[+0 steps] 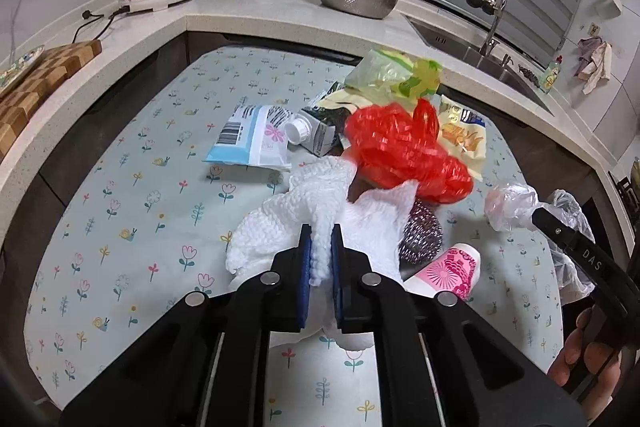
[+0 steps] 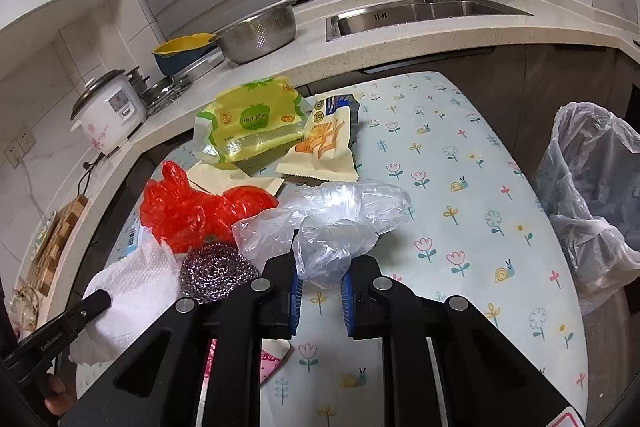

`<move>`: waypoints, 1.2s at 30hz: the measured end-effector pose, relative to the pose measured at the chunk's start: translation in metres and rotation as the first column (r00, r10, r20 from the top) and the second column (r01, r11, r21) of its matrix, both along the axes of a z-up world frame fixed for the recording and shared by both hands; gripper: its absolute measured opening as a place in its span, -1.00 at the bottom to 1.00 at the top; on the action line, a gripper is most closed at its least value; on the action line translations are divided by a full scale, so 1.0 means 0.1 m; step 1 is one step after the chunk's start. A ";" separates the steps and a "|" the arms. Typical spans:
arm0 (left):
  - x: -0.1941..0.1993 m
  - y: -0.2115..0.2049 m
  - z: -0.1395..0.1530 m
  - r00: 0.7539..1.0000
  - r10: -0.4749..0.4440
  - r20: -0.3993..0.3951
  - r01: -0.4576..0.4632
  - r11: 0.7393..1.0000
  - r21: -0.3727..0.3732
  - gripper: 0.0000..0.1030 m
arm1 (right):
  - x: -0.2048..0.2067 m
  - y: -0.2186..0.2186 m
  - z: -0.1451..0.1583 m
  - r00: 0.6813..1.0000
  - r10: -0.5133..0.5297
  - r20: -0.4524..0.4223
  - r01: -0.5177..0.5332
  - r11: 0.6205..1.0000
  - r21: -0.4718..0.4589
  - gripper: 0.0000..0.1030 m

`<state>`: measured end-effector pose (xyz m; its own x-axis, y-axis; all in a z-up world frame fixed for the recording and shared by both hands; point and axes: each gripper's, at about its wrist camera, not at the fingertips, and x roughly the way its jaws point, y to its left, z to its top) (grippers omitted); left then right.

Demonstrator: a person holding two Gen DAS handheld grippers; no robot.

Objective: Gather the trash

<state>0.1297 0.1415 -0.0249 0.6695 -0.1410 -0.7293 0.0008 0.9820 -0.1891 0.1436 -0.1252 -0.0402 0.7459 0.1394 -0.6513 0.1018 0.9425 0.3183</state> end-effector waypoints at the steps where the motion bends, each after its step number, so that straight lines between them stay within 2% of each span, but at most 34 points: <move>1: -0.04 0.00 0.06 1.000 0.000 0.013 0.000 1.000 -0.001 -0.84 | -0.05 -0.02 0.05 1.000 -0.002 0.008 0.002 1.000 -0.002 -0.70; 10: -0.32 -0.04 0.62 0.993 -0.015 0.119 0.017 1.000 -0.020 -0.84 | -0.52 -0.18 0.36 0.997 -0.015 0.074 0.014 1.000 0.009 -0.70; 18: -0.48 -0.14 0.85 0.990 -0.050 0.133 0.059 0.996 -0.068 -0.84 | -0.89 -0.26 0.44 0.995 -0.019 0.096 0.018 1.000 0.021 -0.70; 23: -0.54 -0.23 0.80 0.992 -0.087 0.092 0.097 0.988 -0.118 -0.84 | -1.06 -0.29 0.36 0.997 -0.015 0.077 0.013 1.000 0.020 -0.70; 34: -0.66 -0.52 0.44 0.987 -0.164 -0.005 0.162 0.979 -0.124 -0.82 | -1.26 -0.41 0.24 0.998 -0.035 0.052 0.033 0.999 0.035 -0.70; 36: -0.69 -0.57 0.33 0.984 -0.176 -0.027 0.171 0.978 -0.119 -0.75 | -1.27 -0.40 0.21 0.998 -0.033 0.044 0.032 0.999 0.026 -0.70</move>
